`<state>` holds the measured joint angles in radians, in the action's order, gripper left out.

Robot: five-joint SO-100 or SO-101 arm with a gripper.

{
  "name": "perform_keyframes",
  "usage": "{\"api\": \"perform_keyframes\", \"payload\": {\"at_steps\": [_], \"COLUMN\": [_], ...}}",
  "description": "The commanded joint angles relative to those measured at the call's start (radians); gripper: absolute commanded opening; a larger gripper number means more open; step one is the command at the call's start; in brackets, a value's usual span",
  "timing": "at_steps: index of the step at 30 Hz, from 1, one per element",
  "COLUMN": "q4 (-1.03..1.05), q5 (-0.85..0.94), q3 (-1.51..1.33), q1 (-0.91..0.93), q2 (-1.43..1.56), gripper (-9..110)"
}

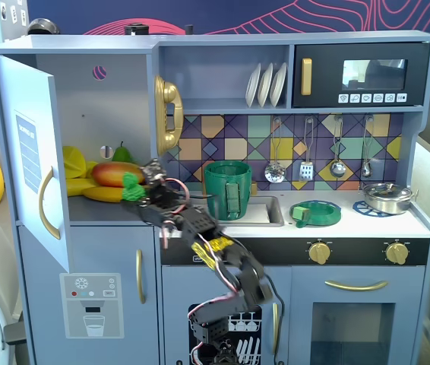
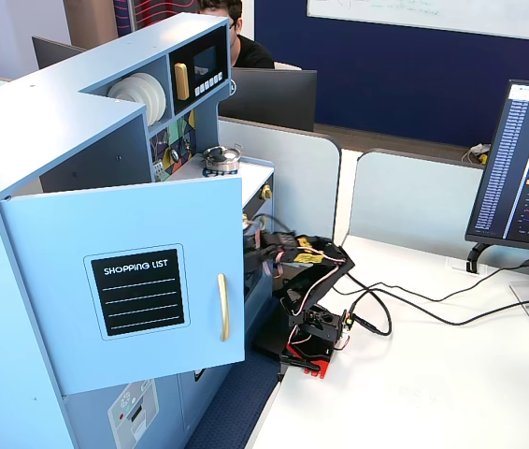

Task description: Pick up the green pineapple from the left cabinet and place it in the green recipient

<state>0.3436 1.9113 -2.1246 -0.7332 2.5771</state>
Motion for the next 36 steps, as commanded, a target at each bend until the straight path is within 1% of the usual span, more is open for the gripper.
{"api": "perform_keyframes", "payload": {"at_steps": [1, 4, 7, 9, 12, 14, 21, 26, 30, 31, 34, 36], "q4": [0.117, 0.170, 0.178, 0.144, 0.040, 0.003, -0.120, -0.110, -0.109, -0.109, -0.092, -0.083], "q5": [-0.032, -0.077, -0.126, -0.160, -0.166, -0.192, -0.235, -0.256, -0.242, -0.258, -0.322, -0.357], "q3": [0.018, 0.060, 0.101, 0.138, 0.192, 0.285, 0.620, 0.853, 0.922, 0.930, 0.928, 0.919], "q1": [0.146, 0.299, 0.425, 0.508, 0.621, 0.675, 0.758, 0.790, 0.781, 0.779, 0.775, 0.773], "q2": [0.189, 0.196, 0.175, 0.115, -0.023, -0.146, -0.522, -0.730, -0.802, -0.810, -0.815, -0.810], "gripper": [0, 0, 0, 0, 0, 0, 0, 0, 0, 2, 15, 27]}}
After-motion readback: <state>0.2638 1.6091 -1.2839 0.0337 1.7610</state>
